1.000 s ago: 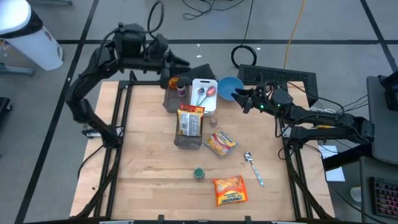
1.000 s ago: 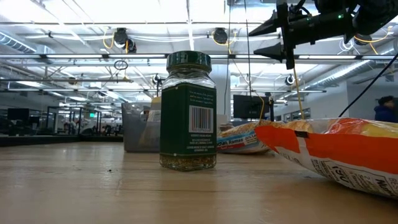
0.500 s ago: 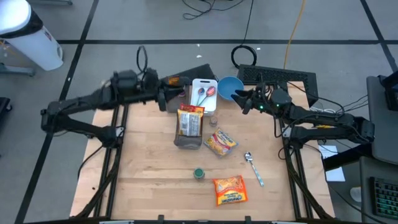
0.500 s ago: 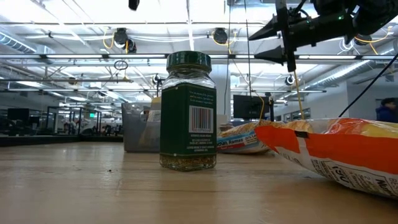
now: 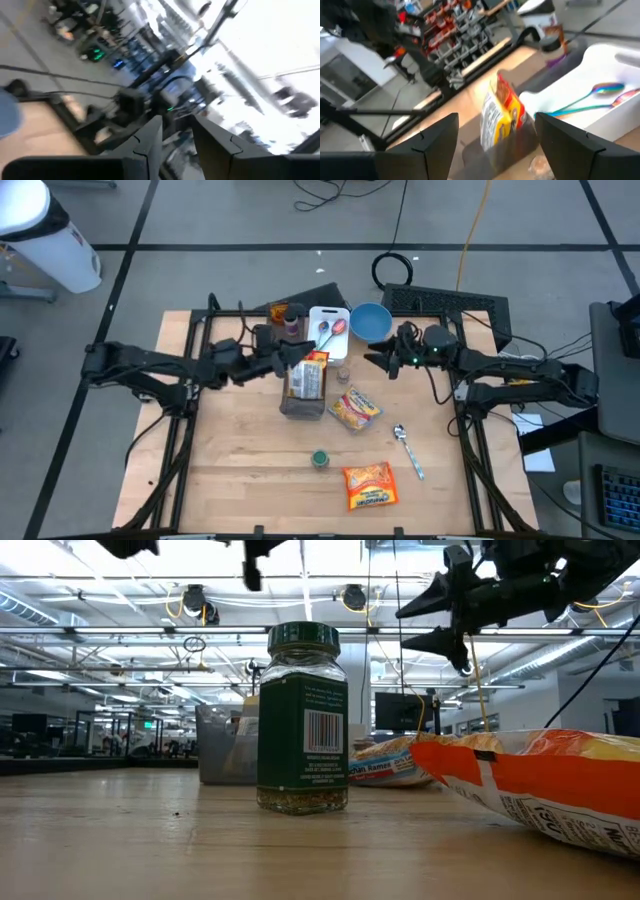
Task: Pick & Place Food Item
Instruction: Put the blue noodle pack into the bottom black bin
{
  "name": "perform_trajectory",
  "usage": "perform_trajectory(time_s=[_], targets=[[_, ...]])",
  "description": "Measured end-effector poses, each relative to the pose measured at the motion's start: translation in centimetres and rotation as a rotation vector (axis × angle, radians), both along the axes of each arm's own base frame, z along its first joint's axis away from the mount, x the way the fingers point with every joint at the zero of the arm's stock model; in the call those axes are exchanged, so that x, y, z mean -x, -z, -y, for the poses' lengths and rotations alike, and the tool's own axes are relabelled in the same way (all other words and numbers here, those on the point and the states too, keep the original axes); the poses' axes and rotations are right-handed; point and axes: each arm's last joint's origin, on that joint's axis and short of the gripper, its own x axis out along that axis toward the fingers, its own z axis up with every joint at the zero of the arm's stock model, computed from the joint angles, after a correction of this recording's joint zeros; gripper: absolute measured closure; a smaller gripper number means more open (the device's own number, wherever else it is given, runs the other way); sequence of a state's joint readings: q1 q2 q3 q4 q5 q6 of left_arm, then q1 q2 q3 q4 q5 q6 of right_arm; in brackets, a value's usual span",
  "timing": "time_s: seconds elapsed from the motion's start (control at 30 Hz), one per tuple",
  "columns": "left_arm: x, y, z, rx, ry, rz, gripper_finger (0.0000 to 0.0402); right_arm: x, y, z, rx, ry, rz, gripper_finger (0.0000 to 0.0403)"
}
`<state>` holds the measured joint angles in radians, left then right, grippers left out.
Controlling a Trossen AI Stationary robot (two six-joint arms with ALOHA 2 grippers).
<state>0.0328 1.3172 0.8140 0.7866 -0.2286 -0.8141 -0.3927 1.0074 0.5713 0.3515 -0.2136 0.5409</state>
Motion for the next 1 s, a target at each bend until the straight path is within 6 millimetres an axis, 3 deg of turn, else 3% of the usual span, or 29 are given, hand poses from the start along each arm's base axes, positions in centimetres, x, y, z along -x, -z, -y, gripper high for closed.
perform_trajectory(time_s=[0.1, 0.27, 0.57, 0.8, 1.0], targets=[[-1.4, -0.1, -0.2, -0.024, 0.050, 0.038, 0.0286, -0.4, 0.5, 0.0, -0.034, -0.027, -0.016, 0.0147], [-2.6, -2.0, -1.0, -0.081, 0.161, 0.090, 0.0274, -0.8, 0.9, -0.2, -0.085, -0.035, -0.023, 0.0147], [-2.8, -5.3, -2.6, -0.208, 0.480, 0.108, 0.0199, -1.3, 0.7, -0.9, -0.150, -0.056, 0.014, 0.0147], [-3.1, -4.4, -2.8, -0.170, 0.657, -0.110, 0.0188, -2.6, 0.9, -2.6, -0.284, -0.125, 0.064, 0.0132], [-2.5, -3.3, -1.2, -0.177, 0.795, -0.287, 0.0204, -3.8, 0.4, -5.5, -0.307, -0.211, 0.156, 0.0120]])
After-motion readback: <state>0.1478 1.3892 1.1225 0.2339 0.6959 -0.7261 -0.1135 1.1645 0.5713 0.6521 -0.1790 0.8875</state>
